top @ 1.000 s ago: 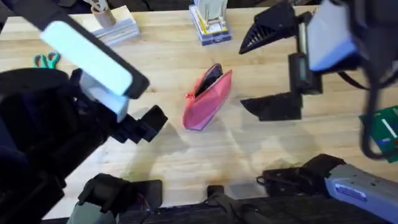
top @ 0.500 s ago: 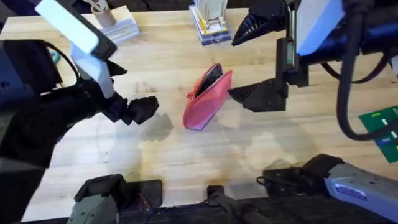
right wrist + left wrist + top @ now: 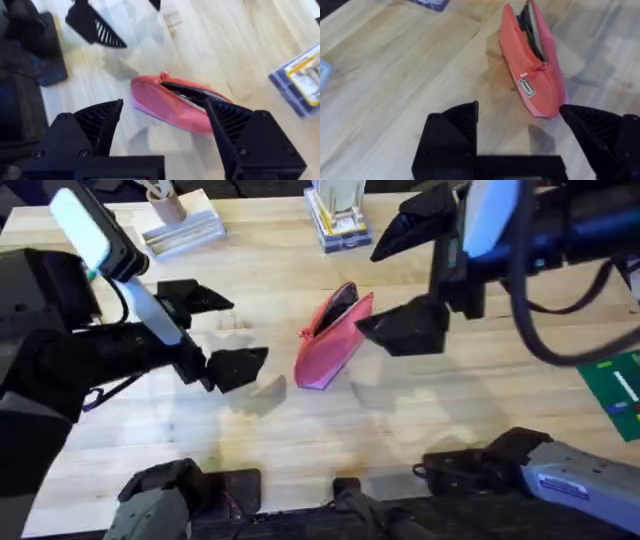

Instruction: Unzip the bag, pick up the pens from the table one at a time and place them inside, then zip the bag closed.

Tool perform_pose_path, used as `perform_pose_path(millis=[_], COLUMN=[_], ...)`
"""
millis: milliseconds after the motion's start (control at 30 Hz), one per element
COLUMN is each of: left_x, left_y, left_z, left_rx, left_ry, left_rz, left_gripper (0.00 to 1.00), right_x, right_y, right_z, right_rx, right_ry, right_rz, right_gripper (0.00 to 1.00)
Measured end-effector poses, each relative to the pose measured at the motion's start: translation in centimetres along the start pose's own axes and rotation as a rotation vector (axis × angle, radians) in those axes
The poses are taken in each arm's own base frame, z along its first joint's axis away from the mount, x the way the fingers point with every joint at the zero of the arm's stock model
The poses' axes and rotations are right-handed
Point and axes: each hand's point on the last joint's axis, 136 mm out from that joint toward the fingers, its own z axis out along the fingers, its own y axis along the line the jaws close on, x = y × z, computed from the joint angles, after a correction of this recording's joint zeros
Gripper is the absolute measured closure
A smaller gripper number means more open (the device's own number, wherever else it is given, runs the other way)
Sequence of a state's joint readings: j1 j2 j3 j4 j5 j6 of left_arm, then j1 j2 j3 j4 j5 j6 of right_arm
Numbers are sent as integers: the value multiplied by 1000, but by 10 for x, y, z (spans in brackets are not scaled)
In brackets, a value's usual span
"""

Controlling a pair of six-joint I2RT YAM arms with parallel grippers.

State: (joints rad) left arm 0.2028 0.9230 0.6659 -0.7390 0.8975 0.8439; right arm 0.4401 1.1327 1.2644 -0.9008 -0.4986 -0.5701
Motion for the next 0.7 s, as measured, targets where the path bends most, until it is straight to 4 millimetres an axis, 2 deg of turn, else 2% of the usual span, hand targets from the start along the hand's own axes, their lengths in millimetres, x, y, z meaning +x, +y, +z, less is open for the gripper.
perform_pose_path(millis=[133,300,533,700], left_x=[3,14,28,29], left_y=[-5,4,16,17], left_z=[0,-1,-3,-3], left_rx=[21,-34,-100,-102], left_ry=[9,74,156,165], left_rz=[11,33,42,88], left_gripper=[8,8,8,8], right_x=[-7,-15,-24,-20], right_y=[11,28,27,28], right_z=[7,9,12,34], right_rx=[-56,-135,-153,-198], right_ry=[-17,-45,-76,-29], right_rz=[54,72,102,188], right_gripper=[3,5,4,4])
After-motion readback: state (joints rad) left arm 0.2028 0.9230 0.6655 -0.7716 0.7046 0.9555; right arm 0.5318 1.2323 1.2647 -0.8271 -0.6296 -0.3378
